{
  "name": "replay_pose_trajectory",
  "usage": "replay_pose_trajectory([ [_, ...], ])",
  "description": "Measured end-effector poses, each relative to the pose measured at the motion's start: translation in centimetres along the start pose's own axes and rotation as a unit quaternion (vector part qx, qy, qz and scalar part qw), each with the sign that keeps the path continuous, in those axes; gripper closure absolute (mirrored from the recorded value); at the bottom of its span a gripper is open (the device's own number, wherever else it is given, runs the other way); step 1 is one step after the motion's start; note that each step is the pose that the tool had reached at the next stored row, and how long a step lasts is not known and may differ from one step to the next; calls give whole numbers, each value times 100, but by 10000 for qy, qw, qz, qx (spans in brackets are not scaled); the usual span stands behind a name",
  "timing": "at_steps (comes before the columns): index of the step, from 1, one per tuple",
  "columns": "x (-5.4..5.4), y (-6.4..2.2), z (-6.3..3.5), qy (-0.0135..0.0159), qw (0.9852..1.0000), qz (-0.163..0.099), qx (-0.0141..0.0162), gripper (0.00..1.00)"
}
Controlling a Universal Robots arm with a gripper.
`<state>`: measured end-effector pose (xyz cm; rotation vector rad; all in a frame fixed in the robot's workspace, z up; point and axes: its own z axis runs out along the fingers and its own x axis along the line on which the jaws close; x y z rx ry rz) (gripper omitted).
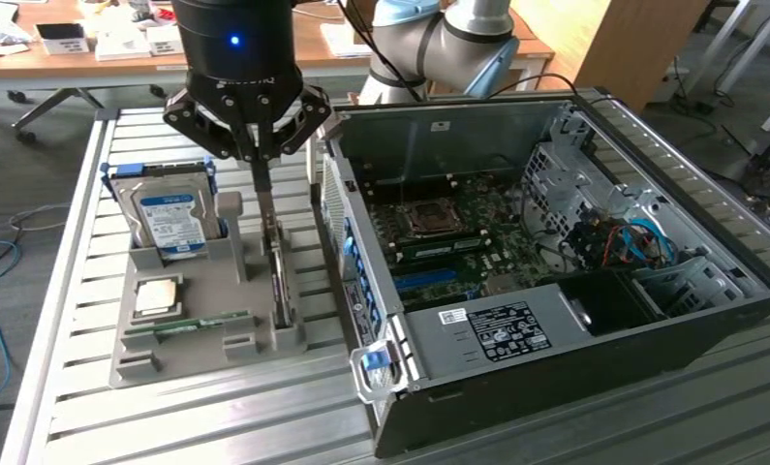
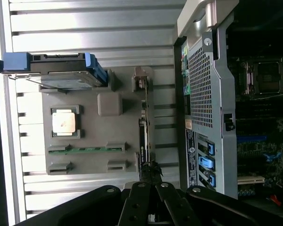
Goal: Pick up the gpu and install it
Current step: 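Reach for the gpu, then pick up the gpu and move the gpu toward the slot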
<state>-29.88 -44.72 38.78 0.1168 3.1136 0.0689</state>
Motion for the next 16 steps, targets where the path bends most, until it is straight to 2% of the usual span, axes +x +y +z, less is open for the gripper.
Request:
replay_pose_trajectory([
  [13,0,-1,0,0,10000,0,0,89],
  [14,0,-1,0,0,10000,-1,0,88],
  [15,0,0,0,0,10000,0,0,83],
  [16,0,-1,0,0,10000,-1,0,83],
])
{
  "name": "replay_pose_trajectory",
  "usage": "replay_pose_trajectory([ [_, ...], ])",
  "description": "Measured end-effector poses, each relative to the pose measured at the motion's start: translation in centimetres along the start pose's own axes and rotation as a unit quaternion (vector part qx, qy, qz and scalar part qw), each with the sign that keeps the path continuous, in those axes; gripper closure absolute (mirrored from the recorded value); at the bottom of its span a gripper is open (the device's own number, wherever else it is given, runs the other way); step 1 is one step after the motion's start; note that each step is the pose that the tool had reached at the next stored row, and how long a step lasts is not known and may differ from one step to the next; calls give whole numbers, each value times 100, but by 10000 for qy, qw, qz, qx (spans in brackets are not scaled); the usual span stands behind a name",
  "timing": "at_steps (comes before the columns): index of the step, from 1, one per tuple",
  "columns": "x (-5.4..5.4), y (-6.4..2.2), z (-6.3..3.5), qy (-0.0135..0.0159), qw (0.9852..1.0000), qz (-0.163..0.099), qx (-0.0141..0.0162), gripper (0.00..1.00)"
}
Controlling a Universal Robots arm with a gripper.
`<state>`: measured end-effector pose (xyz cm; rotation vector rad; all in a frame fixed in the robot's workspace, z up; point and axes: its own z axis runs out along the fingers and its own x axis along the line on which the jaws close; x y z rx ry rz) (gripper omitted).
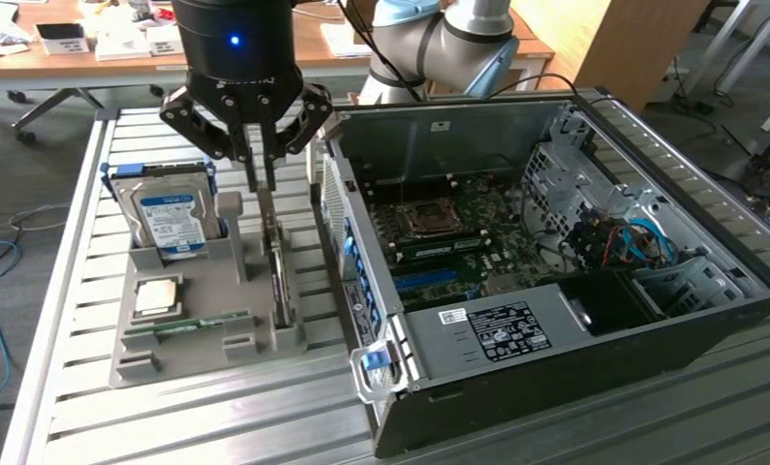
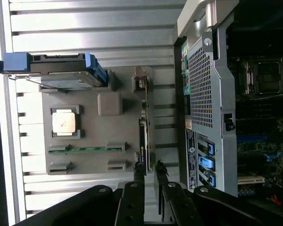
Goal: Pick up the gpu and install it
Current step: 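Pick up the gpu and move the gpu toward the slot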
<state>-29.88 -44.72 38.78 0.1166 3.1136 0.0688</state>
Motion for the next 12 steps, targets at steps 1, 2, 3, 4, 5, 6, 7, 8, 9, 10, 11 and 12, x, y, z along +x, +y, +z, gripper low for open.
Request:
replay_pose_trajectory([
  [1,0,0,0,0,10000,0,0,76],
  [2,0,0,0,0,10000,0,0,71],
  [3,0,0,0,0,10000,0,0,71],
  [4,0,0,0,0,10000,0,0,65],
  [5,0,0,0,0,10000,0,0,65],
  [6,0,0,0,0,10000,0,0,58],
  [7,0,0,0,0,10000,0,0,58],
  [8,0,0,0,0,10000,0,0,58],
  [9,0,0,0,0,10000,0,0,58],
  [10,0,0,0,0,10000,0,0,58],
  [11,0,0,0,0,10000,0,0,58],
  [12,0,0,0,0,10000,0,0,58],
])
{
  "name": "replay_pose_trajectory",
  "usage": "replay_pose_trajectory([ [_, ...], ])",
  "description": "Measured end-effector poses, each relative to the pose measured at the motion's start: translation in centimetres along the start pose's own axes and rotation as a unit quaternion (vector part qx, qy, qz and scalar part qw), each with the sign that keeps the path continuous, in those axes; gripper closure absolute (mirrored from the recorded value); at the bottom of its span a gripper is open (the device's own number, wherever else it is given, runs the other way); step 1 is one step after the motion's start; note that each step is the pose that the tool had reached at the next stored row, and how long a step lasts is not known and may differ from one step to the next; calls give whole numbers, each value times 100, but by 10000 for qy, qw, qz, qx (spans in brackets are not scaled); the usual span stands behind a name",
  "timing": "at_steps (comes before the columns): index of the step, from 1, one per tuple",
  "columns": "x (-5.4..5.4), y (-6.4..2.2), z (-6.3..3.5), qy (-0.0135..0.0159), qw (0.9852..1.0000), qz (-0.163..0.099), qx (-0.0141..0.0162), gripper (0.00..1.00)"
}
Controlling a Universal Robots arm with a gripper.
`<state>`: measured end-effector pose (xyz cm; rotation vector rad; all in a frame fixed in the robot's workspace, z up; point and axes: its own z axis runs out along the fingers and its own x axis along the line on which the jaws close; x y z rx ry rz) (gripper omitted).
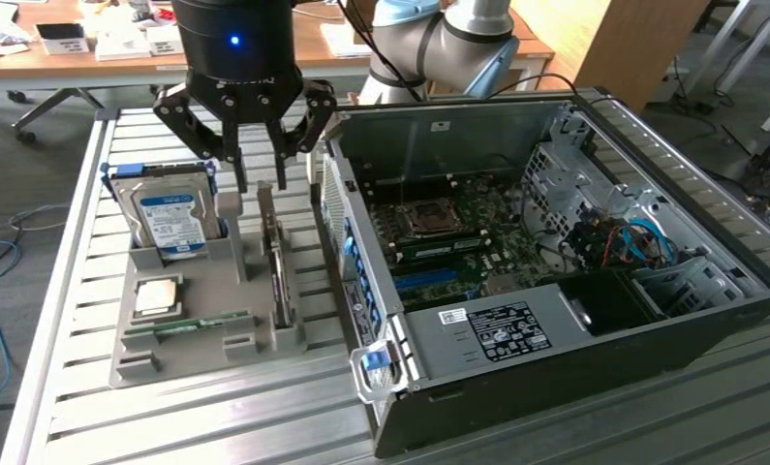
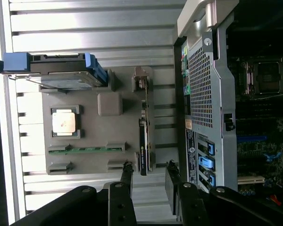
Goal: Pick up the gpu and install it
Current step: 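Pick up the gpu and move the gpu toward the slot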
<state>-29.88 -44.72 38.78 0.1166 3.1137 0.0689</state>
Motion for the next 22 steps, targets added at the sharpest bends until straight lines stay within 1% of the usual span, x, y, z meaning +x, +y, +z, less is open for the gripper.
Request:
replay_pose_trajectory([
  [22,1,-2,49,0,10000,0,0,58],
])
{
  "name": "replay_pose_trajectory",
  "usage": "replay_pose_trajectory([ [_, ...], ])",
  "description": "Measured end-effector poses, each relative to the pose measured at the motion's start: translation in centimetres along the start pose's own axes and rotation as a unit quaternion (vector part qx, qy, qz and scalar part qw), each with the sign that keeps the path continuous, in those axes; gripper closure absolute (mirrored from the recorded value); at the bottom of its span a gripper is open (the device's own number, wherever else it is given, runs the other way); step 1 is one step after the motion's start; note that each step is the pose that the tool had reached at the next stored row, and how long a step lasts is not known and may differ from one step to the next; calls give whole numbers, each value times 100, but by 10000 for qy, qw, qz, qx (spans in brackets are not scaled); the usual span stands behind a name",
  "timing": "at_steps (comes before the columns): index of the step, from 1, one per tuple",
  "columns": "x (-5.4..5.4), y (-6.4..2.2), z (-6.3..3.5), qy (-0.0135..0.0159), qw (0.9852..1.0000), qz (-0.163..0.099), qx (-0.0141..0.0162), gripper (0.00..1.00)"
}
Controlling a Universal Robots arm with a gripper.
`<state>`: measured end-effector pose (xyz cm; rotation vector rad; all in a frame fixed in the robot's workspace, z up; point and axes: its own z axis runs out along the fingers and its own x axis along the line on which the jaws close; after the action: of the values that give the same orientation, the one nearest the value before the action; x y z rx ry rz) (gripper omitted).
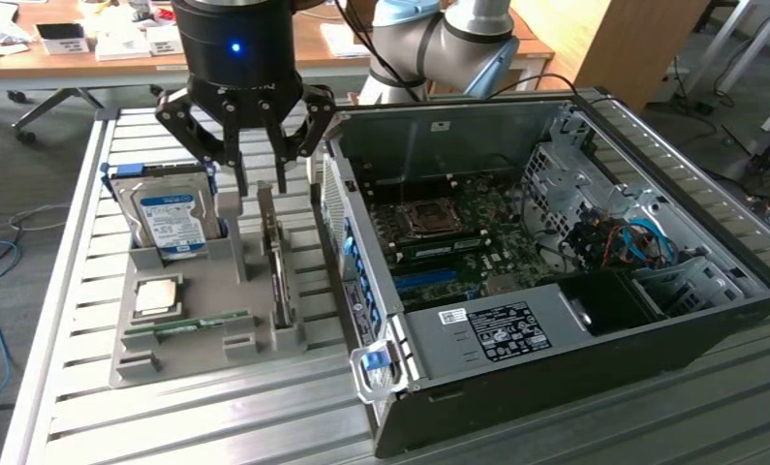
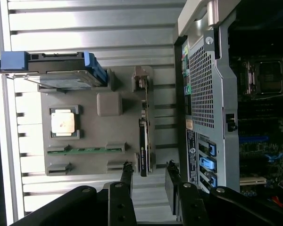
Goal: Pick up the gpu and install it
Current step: 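Pick up the gpu and move the gpu toward the slot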
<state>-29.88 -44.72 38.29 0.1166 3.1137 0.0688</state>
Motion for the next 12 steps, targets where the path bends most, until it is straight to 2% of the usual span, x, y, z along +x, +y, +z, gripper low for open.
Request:
replay_pose_trajectory([
  [12,1,-1,29,-1,10000,0,-1,58],
])
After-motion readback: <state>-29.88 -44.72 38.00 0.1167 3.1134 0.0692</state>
